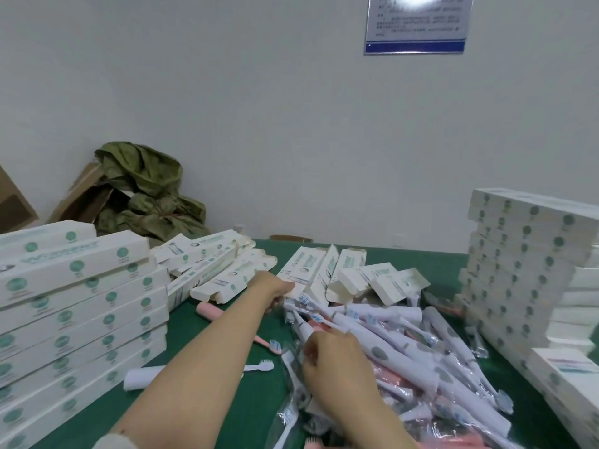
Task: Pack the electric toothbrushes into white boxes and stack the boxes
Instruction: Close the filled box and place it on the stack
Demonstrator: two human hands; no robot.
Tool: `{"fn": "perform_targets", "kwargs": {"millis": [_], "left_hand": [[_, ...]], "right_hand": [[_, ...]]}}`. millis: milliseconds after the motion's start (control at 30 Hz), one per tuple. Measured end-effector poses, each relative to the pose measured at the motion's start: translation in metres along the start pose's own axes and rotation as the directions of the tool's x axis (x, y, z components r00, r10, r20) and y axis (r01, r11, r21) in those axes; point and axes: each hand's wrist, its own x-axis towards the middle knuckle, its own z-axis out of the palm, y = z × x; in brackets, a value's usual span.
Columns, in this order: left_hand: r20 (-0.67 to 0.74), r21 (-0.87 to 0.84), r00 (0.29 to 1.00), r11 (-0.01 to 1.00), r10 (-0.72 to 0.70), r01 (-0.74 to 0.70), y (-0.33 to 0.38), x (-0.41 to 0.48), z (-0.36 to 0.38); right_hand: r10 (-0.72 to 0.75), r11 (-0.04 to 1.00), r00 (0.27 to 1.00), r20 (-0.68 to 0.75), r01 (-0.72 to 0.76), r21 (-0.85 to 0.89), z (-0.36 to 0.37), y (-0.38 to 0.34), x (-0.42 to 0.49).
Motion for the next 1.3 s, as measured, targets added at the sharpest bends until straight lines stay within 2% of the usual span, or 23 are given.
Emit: {"fn": "perform_targets", "kwargs": {"millis": [67, 133, 200, 233, 300, 400, 500, 567, 667, 767, 833, 867, 933, 1000, 1100, 1200, 1300], "left_hand": [[-0.082, -0.108, 0.996, 0.993, 0.044, -0.053, 0.002, 0.005, -0.004], [-0.195, -0.259, 0.973, 0.951, 0.123, -0.172, 0.007, 0.003, -0.015], [-0.279, -0.457, 0.946, 0.843, 0.165, -0.282, 0.01, -0.013, -0.03], [-0.348, -0.496, 0.92, 0.797, 0.182, -0.345, 0.008, -0.024, -0.04], [-0.496, -0.409, 0.83, 0.775, 0.253, -0.481, -0.001, -0.051, -0.065], [-0.592, -0.298, 0.72, 0.732, 0.362, -0.612, -0.016, -0.098, -0.101], [-0.573, -0.218, 0.654, 0.678, 0.493, -0.702, -0.023, -0.145, -0.122], [-0.535, -0.172, 0.607, 0.627, 0.588, -0.76, -0.02, -0.17, -0.125], [-0.455, -0.211, 0.574, 0.543, 0.681, -0.813, -0.015, -0.196, -0.126], [-0.278, -0.392, 0.574, 0.455, 0.77, -0.8, -0.019, -0.197, -0.13], [-0.131, -0.467, 0.498, 0.389, 0.857, -0.794, -0.022, -0.192, -0.133], [-0.115, -0.444, 0.463, 0.371, 0.879, -0.815, -0.021, -0.191, -0.132], [-0.208, -0.438, 0.459, 0.337, 0.864, -0.834, -0.015, -0.189, -0.127], [-0.299, -0.504, 0.468, 0.279, 0.831, -0.818, -0.009, -0.188, -0.121], [-0.347, -0.576, 0.489, 0.23, 0.8, -0.785, -0.004, -0.188, -0.112], [-0.392, -0.608, 0.507, 0.198, 0.768, -0.769, 0.001, -0.188, -0.106], [-0.384, -0.568, 0.488, 0.216, 0.784, -0.794, 0.005, -0.189, -0.101]], "right_hand": [[-0.01, 1.0, 1.0, -0.004, 0.01, 0.008, -0.003, 0.001, 0.003], [0.003, 0.999, 1.0, -0.031, -0.001, 0.048, -0.007, 0.004, 0.008], [0.051, 0.995, 0.998, -0.039, -0.047, 0.094, -0.011, 0.008, 0.009], [0.07, 0.993, 0.997, -0.032, -0.067, 0.098, -0.012, 0.009, 0.008], [0.078, 0.993, 0.997, -0.024, -0.075, 0.093, -0.011, 0.01, 0.007], [0.049, 0.982, 0.991, -0.123, -0.025, 0.186, -0.018, 0.0, 0.008], [-0.146, 0.941, 0.931, -0.334, 0.235, 0.243, -0.033, -0.025, 0.012], [-0.291, 0.896, 0.875, -0.386, 0.39, 0.21, -0.045, -0.047, 0.013], [-0.364, 0.821, 0.825, -0.432, 0.504, 0.27, -0.059, -0.067, 0.013], [-0.329, 0.741, 0.854, -0.402, 0.498, 0.45, -0.065, -0.069, 0.008], [-0.306, 0.66, 0.887, -0.346, 0.46, 0.594, -0.069, -0.068, 0.005], [-0.301, 0.633, 0.898, -0.321, 0.44, 0.637, -0.071, -0.068, 0.005], [-0.313, 0.624, 0.908, -0.279, 0.418, 0.66, -0.075, -0.066, 0.004], [-0.335, 0.639, 0.906, -0.259, 0.42, 0.644, -0.078, -0.067, 0.004], [-0.348, 0.611, 0.913, -0.215, 0.394, 0.686, -0.082, -0.065, 0.005], [-0.41, 0.465, 0.903, -0.129, 0.328, 0.822, -0.096, -0.058, 0.005], [-0.421, 0.274, 0.895, -0.145, 0.278, 0.921, -0.112, -0.053, 0.004]]}}
